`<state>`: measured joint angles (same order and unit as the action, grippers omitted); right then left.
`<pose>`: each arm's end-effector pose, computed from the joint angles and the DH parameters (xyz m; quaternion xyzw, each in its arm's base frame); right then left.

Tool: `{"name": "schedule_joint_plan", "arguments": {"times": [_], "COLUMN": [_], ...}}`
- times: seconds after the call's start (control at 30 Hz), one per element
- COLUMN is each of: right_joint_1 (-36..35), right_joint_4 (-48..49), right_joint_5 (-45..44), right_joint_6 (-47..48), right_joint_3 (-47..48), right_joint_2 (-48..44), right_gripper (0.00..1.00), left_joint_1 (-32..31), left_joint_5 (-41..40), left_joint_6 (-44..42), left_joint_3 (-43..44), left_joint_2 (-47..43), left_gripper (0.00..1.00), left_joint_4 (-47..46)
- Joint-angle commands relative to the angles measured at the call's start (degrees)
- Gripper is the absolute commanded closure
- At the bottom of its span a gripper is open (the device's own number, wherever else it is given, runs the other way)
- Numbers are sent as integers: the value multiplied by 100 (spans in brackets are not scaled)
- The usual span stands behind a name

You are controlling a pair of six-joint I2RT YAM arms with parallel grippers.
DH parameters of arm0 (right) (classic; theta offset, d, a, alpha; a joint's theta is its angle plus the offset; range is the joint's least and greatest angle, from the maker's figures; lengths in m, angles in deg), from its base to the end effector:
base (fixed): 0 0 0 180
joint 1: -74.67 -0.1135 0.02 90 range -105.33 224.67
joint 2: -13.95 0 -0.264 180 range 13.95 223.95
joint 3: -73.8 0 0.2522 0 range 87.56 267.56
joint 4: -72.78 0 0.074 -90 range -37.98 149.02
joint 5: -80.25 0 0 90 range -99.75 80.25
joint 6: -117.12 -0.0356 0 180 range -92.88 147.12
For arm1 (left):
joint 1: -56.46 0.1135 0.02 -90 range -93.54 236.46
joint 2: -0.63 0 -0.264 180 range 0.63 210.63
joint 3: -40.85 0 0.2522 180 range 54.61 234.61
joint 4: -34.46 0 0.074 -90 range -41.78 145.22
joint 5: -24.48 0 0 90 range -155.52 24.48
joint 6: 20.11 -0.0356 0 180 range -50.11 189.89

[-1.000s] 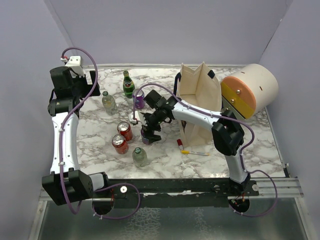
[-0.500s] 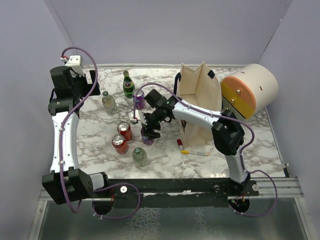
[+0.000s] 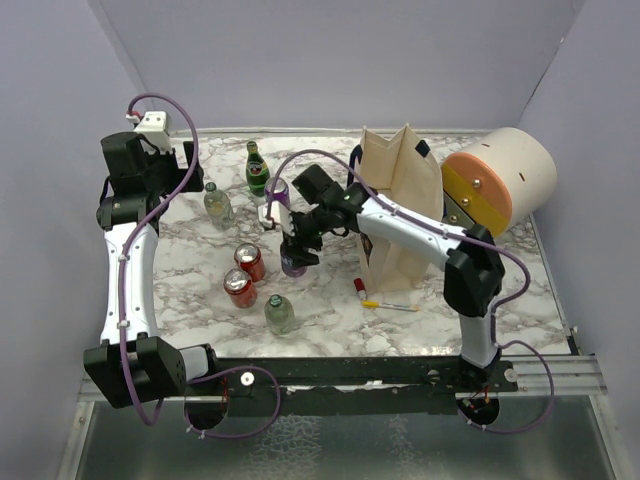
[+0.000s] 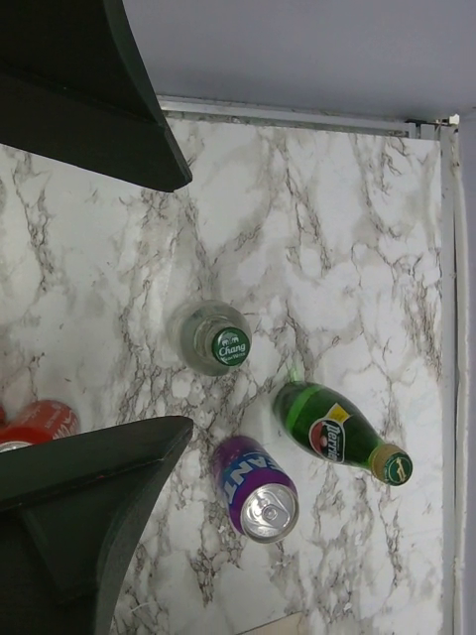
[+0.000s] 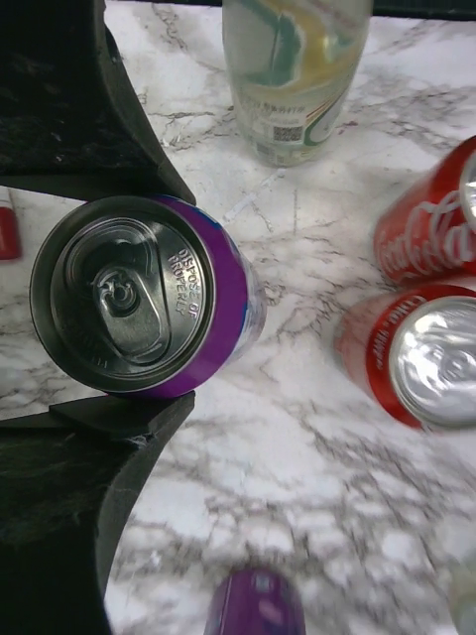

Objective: Place the beverage into the canvas bag
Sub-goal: Pick up the drink from the center of the board.

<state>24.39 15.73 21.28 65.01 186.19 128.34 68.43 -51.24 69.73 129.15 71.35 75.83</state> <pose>0.2637 0.3462 0.2555 -0.6973 0.6174 0.2840 0.2278 0.2684 0.0479 0.3951 -0.0180 0.8337 -0.0463 0.5499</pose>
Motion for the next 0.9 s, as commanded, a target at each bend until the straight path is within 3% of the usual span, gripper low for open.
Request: {"name": "schedule_joint_plan", "arguments": {"times": [0.0, 0.23, 0.47, 0.7, 0.87], "right_joint_1": [144, 861, 1566, 2336, 2503], "right_joint_4": [373, 304, 564, 401, 535], "right_joint_5": [-150, -358, -1205, -1804, -2097], "right_joint_6": [-556, -1196, -1703, -2051, -1972], "right_joint_3": [627, 1392, 1554, 1226, 661], "right_joint_2": [-1041, -1685, -2377, -2688, -2859], "right_gripper": [57, 58, 60, 62, 63], "left_joint_1": [-80, -495, -1196, -2052, -2782], "left_joint_5": [312, 306, 243, 505, 625], "left_joint_6": [-94, -158, -156, 205, 792], "left_joint_3": [265, 684, 1070, 1583, 2126], "left_joint_2": [28, 394, 828, 1426, 1867], "left_gripper": [1, 1, 1, 1, 1], "left_joint_4": [36, 132, 64, -133, -220]}}
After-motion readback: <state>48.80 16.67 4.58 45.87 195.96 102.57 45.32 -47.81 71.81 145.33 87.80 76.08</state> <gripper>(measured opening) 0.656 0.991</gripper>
